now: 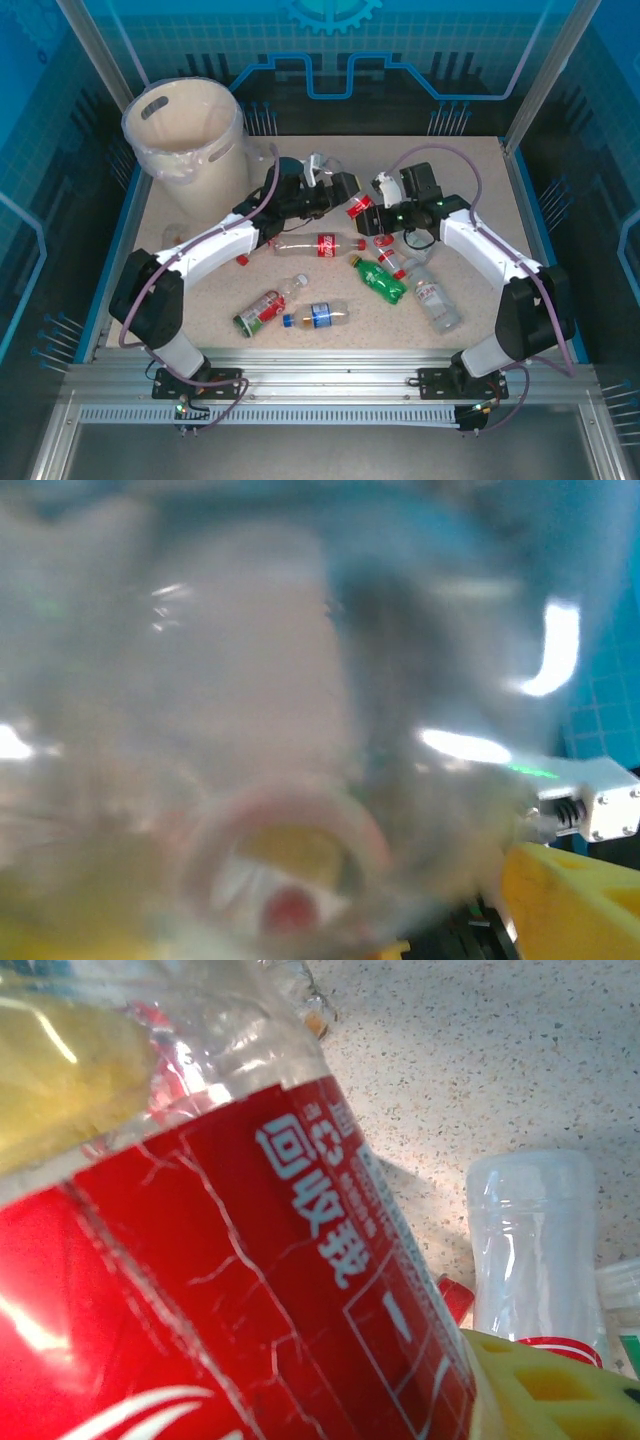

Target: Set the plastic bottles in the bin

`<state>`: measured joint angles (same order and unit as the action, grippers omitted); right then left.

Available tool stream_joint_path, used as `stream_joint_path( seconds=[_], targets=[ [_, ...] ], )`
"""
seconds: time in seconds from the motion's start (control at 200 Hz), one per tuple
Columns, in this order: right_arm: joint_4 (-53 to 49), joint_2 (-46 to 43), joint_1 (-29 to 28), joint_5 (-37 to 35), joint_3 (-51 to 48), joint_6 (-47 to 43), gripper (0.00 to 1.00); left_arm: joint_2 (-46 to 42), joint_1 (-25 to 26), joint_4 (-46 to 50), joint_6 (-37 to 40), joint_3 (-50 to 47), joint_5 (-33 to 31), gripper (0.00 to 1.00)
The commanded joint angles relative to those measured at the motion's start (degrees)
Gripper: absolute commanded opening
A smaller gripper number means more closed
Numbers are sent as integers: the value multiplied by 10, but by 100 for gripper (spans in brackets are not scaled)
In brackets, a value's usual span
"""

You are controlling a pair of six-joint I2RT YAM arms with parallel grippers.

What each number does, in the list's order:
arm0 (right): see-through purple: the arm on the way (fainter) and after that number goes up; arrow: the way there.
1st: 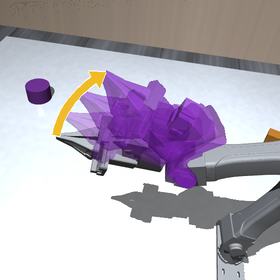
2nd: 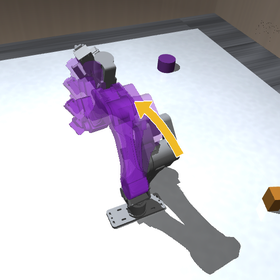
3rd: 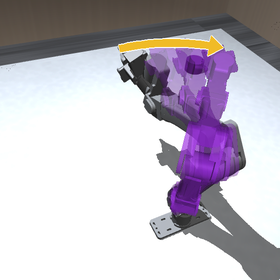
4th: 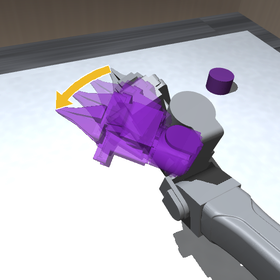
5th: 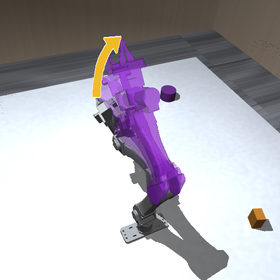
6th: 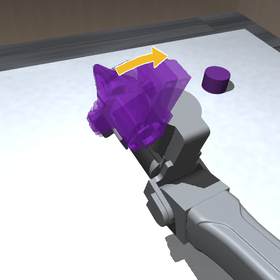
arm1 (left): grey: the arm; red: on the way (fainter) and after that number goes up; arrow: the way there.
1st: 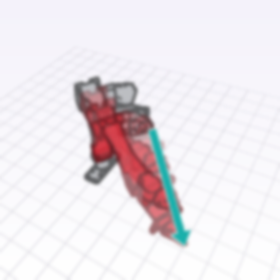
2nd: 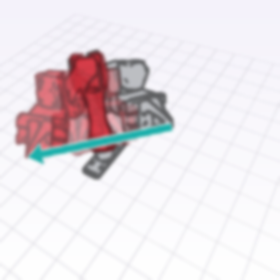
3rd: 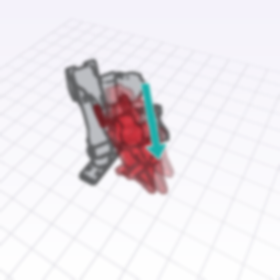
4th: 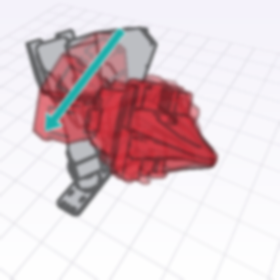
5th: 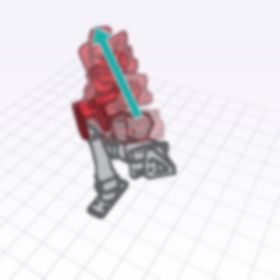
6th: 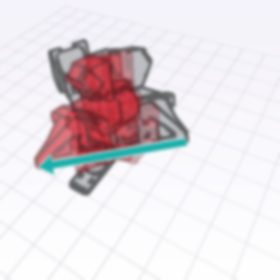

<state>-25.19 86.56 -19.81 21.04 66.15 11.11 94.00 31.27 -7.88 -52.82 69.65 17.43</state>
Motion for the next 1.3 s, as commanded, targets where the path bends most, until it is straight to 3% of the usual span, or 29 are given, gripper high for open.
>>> stream_joint_path(
  seconds=[0.0, 0.48, 0.811, 0.931, 1.121, 1.296],
  targets=[
    [23, -9, -12, 18, -8, 15, 53, 4, 3, -36, -12, 10, -1, 78],
    [44, -12, -17, 71, -13, 17, 59, 25, 0, -30, -17, 20, -11, 56],
    [20, -28, 4, 92, 8, 5, 93, 43, -10, -25, -17, 44, -4, 54],
    [-3, -49, 30, 90, 21, -6, 96, 46, -17, -14, -8, 61, -1, 54],
    [-23, -99, 80, 76, 17, -13, 97, 51, -39, 51, 46, 134, 1, 54],
    [-55, -104, 88, 60, 4, -30, 97, 66, -95, 129, 118, 263, 6, 54]
  ],
)
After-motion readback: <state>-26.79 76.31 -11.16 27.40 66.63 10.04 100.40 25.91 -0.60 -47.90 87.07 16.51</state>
